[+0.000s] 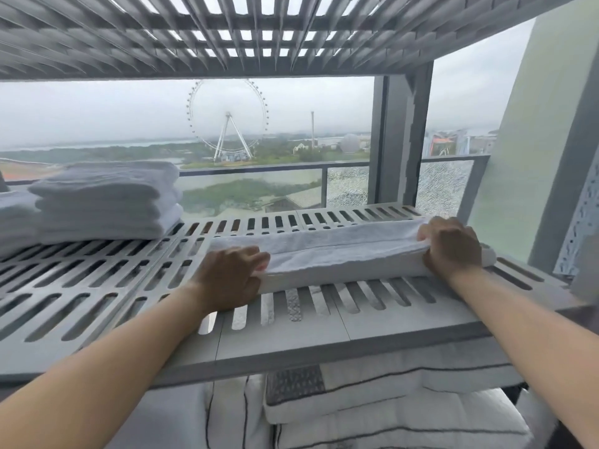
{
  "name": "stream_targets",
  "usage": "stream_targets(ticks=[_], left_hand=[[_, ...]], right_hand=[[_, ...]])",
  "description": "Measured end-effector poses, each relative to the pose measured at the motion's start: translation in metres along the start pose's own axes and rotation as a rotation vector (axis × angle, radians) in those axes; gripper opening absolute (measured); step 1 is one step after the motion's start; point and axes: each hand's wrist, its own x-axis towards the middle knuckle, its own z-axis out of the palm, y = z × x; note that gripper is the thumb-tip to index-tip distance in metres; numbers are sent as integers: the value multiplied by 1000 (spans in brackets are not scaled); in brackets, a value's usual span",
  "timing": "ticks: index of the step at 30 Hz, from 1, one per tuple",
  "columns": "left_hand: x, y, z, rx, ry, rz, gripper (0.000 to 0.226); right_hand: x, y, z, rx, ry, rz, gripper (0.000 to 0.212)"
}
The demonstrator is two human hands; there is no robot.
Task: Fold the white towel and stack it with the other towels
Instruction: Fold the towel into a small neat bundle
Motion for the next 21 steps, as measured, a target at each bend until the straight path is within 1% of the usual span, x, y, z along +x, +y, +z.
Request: stream_targets(ticks=[2, 4, 7, 8, 10, 12, 13, 15, 18, 21], left_hand=[[1, 0, 2, -17, -25, -52, 26], [5, 8, 4, -58, -53, -64, 35], [19, 26, 6, -69, -118, -43, 46], [24, 30, 7, -49, -140, -38, 47], [32, 32, 8, -18, -172, -41, 44], [37, 28, 8, -21, -204, -59, 41], [39, 25, 8, -34, -224, -64, 40], [43, 23, 6, -69, -270, -69, 40], [55, 32, 4, -141, -295, -86, 53], [75, 50, 5, -249, -271, -118, 65]], right_hand=[[-1, 2, -2, 39, -67, 14, 42], [-1, 3, -4, 67, -144, 24, 47], [3, 1, -10, 3, -293, -8, 47], [5, -1, -13, -51, -303, -13, 46], [9, 0, -16, -197, -241, -21, 37], [9, 5, -16, -273, -205, 38, 30], [8, 9, -15, -283, -212, 68, 31], [3, 18, -14, -262, -208, 47, 36], [-5, 32, -18, -157, -172, -59, 43], [-6, 36, -26, -82, -251, -65, 42]])
